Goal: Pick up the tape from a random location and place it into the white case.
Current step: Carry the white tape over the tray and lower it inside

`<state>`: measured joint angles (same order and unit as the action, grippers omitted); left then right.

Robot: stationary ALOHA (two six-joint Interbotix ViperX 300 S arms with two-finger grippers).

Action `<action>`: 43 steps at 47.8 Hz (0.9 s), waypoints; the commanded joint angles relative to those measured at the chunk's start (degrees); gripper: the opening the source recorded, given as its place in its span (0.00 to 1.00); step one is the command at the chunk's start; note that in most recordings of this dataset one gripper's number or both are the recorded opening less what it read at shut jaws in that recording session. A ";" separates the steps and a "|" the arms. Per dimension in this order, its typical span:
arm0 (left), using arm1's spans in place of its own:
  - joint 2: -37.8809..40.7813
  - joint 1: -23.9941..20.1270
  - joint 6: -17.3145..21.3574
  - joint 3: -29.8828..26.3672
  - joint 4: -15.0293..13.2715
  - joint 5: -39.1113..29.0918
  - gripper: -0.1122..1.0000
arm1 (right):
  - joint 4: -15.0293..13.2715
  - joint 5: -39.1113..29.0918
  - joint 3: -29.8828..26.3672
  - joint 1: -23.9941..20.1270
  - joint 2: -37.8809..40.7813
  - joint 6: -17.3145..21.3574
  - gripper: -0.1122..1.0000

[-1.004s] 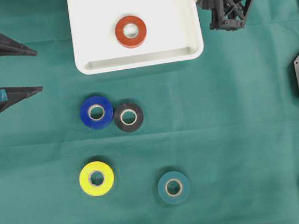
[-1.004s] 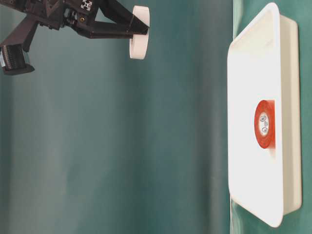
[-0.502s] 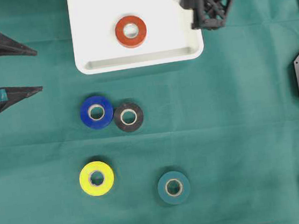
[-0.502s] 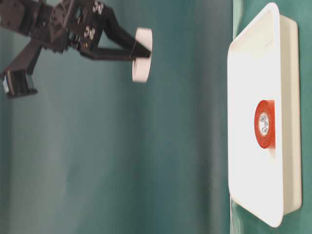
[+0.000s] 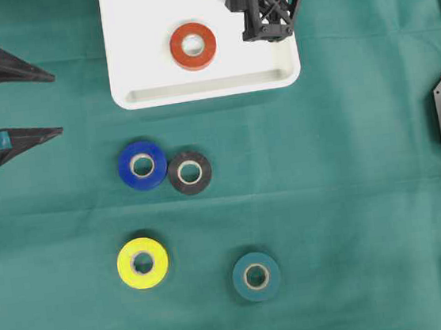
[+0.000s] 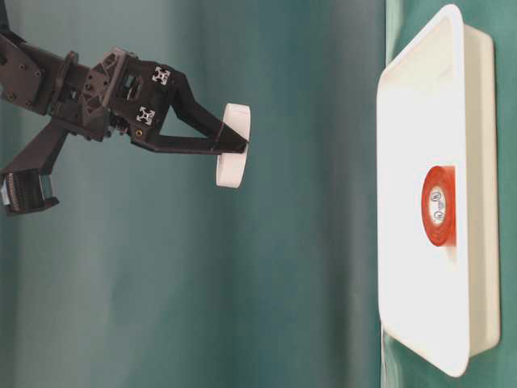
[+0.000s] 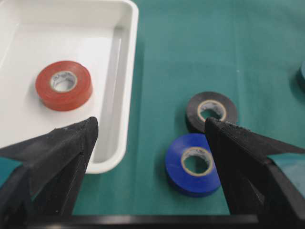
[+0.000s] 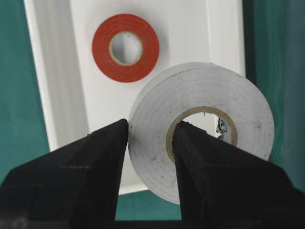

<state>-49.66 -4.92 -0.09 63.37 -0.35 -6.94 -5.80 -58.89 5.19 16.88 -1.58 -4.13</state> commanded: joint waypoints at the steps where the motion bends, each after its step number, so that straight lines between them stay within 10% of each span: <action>1: 0.18 -0.09 -0.09 -0.88 -0.09 0.18 0.99 | 0.09 0.26 -1.58 -0.09 -0.70 0.00 0.40; 43: 0.18 -0.09 -0.09 -0.79 -0.18 0.18 0.99 | 0.09 5.71 4.39 0.00 0.35 0.18 0.40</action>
<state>-49.66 -4.92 -0.09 63.37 -0.44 -7.03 -5.80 -55.72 8.61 16.88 -1.05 -4.04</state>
